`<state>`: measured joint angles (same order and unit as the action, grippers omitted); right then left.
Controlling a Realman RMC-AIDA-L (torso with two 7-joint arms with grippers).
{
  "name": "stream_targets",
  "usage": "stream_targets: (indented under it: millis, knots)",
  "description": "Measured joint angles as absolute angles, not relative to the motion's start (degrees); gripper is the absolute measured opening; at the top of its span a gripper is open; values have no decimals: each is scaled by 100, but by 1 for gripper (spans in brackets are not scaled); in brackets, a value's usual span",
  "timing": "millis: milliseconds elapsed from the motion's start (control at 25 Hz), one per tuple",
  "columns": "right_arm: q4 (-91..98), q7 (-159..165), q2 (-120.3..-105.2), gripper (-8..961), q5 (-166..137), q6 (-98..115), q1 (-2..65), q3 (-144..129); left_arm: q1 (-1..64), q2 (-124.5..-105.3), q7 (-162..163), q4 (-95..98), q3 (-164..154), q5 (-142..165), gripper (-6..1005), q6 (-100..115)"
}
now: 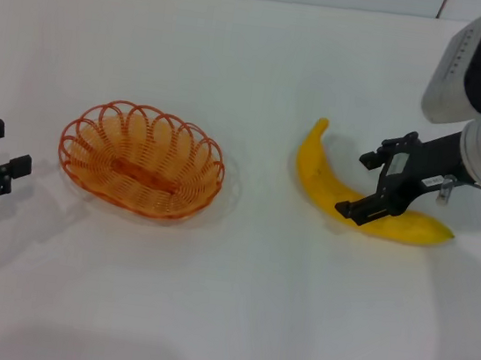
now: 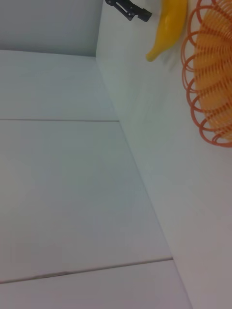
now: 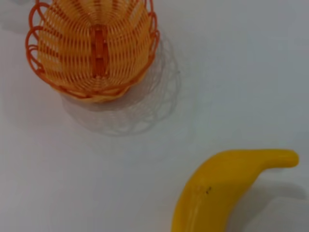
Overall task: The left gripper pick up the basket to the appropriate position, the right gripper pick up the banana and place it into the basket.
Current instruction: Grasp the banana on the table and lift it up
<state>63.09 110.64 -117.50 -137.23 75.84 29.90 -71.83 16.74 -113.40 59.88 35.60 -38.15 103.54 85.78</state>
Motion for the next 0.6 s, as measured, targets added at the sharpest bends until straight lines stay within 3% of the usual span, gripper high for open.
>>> stream_targets:
  millis: [600]
  knots:
    - [6280, 11277, -11741, 902, -13747, 7646, 3061, -7486, 1654, -11346, 5971, 3560, -3814, 10347, 658, 8581]
